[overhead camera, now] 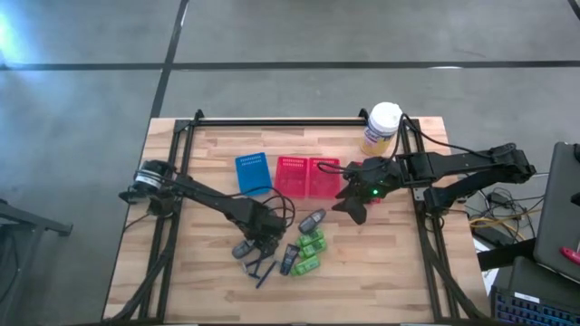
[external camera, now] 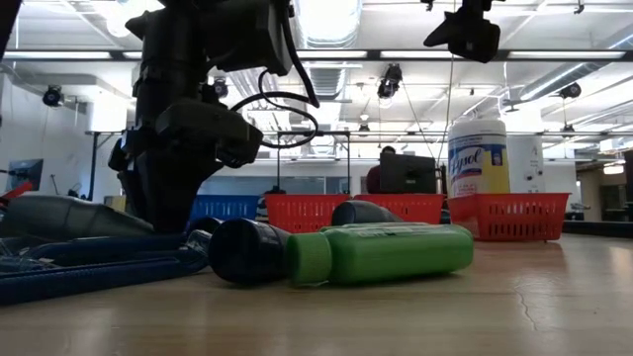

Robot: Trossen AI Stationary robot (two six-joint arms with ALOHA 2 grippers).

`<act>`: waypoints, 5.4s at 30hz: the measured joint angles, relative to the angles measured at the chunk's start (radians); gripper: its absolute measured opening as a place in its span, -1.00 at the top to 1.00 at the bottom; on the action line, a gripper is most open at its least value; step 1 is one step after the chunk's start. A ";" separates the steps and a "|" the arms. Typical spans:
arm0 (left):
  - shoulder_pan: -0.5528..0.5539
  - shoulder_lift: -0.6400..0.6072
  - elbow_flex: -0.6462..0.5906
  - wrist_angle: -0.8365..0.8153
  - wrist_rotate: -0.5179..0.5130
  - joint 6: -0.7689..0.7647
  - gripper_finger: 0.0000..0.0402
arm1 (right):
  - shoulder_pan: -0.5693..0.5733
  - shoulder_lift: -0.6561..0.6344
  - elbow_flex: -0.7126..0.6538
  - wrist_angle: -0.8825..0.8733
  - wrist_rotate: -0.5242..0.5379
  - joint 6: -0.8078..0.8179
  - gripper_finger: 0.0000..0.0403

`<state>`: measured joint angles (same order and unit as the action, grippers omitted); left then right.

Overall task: Pick & Place Travel size toiletries
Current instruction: Put the deodorant into the right red bin

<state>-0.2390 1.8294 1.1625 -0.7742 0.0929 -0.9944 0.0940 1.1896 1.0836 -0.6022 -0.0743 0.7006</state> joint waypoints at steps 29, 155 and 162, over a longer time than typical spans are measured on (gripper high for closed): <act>0.050 -0.004 0.225 -0.168 -0.152 0.232 0.22 | 0.000 0.000 0.000 0.000 0.025 0.016 -0.28; -0.227 -0.522 -0.352 0.277 -0.581 0.324 0.00 | 0.007 0.003 -0.124 0.335 0.017 0.311 -0.43; -0.202 -0.577 -0.283 0.418 -0.680 0.566 0.00 | 0.004 0.070 -0.195 0.620 -0.017 0.413 -0.54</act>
<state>-0.4408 1.2520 0.8795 -0.3563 -0.5866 -0.4285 0.0978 1.2594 0.8890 0.0180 -0.0910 1.1132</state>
